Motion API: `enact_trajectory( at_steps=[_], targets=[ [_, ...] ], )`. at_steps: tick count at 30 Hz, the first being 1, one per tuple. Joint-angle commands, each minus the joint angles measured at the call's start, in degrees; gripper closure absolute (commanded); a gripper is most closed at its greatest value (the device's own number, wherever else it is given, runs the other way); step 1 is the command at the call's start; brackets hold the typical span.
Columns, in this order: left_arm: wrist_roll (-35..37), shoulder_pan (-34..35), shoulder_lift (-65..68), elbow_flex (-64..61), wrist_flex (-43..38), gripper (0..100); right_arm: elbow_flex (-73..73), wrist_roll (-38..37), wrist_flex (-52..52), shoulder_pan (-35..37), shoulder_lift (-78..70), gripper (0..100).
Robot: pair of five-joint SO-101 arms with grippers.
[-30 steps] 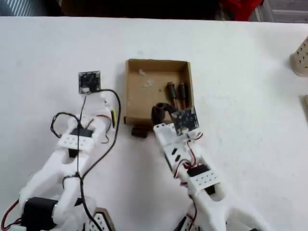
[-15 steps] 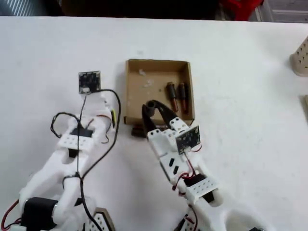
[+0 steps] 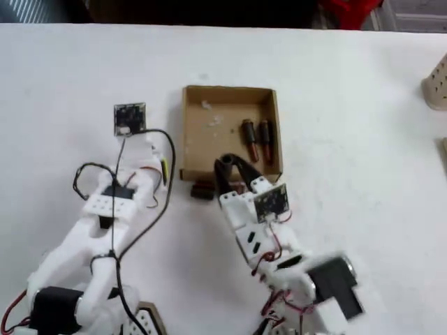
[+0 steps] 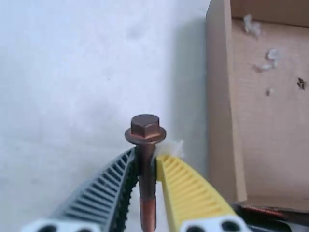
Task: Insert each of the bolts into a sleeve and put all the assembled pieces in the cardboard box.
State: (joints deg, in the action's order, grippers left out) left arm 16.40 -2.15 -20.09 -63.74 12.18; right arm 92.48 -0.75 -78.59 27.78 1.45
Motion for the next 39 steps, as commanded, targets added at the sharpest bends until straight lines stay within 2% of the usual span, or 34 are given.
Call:
enact_trajectory(
  at_steps=[1,8,16,19,22,28,31,34,39],
  targets=[
    [-0.62,0.31,-2.51,0.44,-1.85,98,-1.32,0.53,-8.57,0.92,-6.55,98.2],
    [-0.62,0.31,-2.51,0.44,-1.85,98,3.43,0.53,-10.51,6.46,-6.9,98.2],
    [-0.62,0.31,-2.51,0.53,-1.93,98,3.69,3.34,-3.82,7.25,-4.0,98.2],
    [-0.35,0.31,-2.68,0.0,-5.01,98,2.46,4.13,-1.27,7.43,-4.0,98.2],
    [-0.26,-0.4,-3.03,-2.46,-13.1,98,1.05,4.04,1.19,7.52,-4.18,98.2],
    [-0.26,-0.92,-3.03,-10.73,-36.66,98,0.79,4.04,1.8,7.52,-4.18,98.2],
    [-0.26,-1.45,-3.03,-14.95,-45.89,98,0.79,4.04,1.8,7.52,-4.18,98.2],
    [-0.26,-2.95,-4.53,-18.02,-49.41,98,0.62,4.04,1.8,7.52,-4.18,98.2],
    [-0.26,-6.81,-14.2,-21.98,-49.32,98,0.62,4.04,1.8,7.52,-4.18,98.2]
  ],
)
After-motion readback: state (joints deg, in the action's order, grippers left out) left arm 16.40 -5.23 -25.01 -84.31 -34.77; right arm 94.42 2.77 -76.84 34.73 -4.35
